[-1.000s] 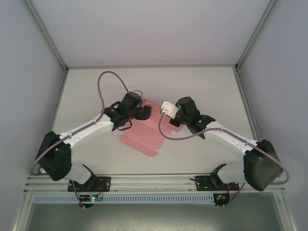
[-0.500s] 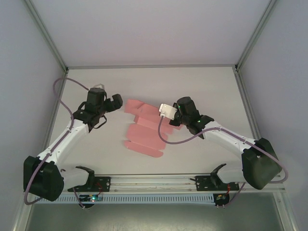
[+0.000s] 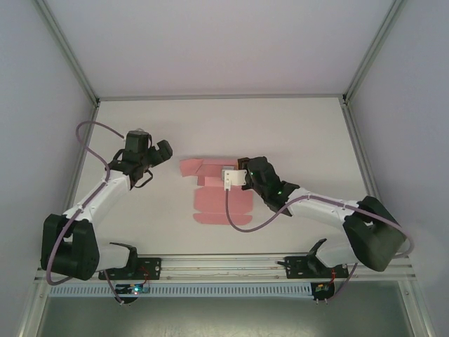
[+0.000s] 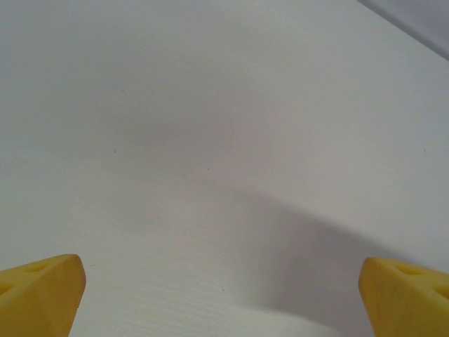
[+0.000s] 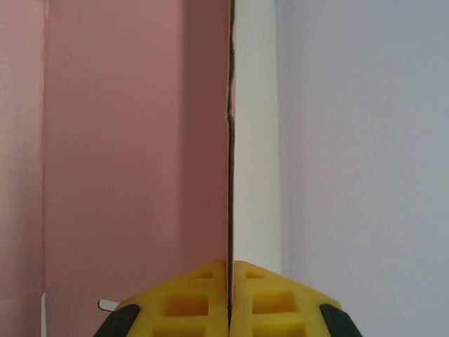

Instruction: Assemble paper box

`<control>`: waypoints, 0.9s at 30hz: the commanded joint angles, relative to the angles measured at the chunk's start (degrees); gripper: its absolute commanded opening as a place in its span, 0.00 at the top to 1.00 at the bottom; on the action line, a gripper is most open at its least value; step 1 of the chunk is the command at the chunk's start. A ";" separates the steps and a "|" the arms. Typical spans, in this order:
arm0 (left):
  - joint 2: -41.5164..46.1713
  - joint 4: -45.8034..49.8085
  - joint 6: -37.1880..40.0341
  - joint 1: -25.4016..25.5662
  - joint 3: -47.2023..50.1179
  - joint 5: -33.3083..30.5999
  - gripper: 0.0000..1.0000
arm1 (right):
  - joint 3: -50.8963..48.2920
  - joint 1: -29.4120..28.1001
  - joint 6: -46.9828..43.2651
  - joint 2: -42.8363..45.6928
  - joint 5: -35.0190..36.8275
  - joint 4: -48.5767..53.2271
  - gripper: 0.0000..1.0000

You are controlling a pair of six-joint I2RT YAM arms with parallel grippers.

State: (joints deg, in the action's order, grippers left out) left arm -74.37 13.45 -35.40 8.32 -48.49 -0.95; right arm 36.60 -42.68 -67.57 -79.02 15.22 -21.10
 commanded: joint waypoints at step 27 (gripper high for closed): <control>-6.10 -3.93 1.28 -1.79 -0.92 2.25 0.00 | -10.68 -4.44 -3.64 -17.28 9.53 -26.99 1.00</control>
State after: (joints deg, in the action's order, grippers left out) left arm -79.81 11.07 -34.79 7.38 -48.23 1.52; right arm 28.23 -45.12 -72.84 -94.11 22.98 -49.82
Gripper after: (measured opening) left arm 0.998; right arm 0.061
